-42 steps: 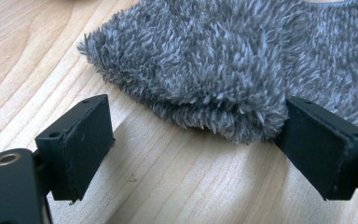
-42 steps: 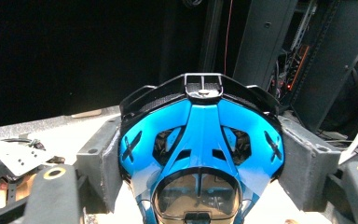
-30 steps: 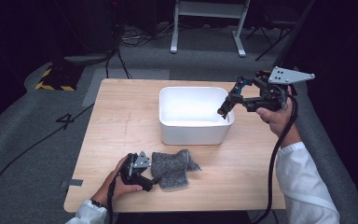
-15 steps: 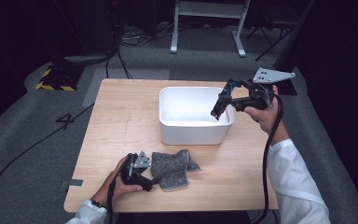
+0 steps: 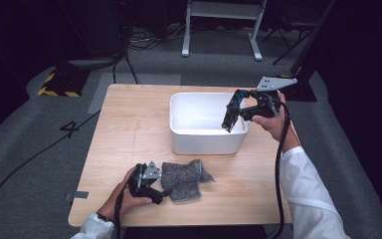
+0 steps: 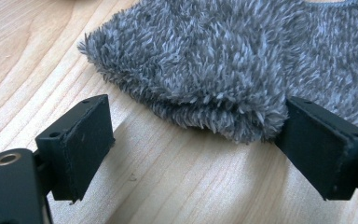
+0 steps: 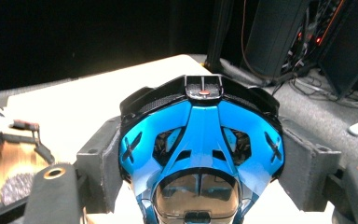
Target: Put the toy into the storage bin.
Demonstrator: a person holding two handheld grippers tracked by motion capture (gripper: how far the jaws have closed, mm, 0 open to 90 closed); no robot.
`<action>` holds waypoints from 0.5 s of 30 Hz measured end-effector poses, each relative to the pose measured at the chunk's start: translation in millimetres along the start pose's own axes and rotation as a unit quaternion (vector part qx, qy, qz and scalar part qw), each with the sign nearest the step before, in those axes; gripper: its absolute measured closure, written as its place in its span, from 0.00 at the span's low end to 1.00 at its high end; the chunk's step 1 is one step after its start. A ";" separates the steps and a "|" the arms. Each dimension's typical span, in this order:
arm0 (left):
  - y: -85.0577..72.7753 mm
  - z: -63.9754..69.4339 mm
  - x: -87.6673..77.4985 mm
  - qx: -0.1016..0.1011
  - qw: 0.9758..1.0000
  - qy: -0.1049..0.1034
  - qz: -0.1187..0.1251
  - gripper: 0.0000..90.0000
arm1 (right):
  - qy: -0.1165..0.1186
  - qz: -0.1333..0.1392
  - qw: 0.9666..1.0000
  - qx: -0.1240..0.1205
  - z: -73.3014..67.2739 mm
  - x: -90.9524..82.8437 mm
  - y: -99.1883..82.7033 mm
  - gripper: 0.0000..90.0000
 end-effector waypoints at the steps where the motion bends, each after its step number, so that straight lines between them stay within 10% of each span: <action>1: -0.1 0.0 -0.1 0.000 1.000 0.001 -0.001 0.14 | 0.002 -0.005 1.000 0.000 0.1 1.9 -2.3 0.29; 15: -0.3 0.2 -0.3 -0.003 1.000 0.003 0.000 0.14 | 0.027 -0.056 0.998 -0.011 5.1 16.9 -35.4 0.29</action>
Point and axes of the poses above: each handheld gripper's, and its own axes: x roughly forward along the jaws, y roughly out of its top, z roughly to its right, the point moved 9 cm from there along x, roughly forward along the jaws, and after that the axes turned 8 degrees about -y, right-handed, at the moved point
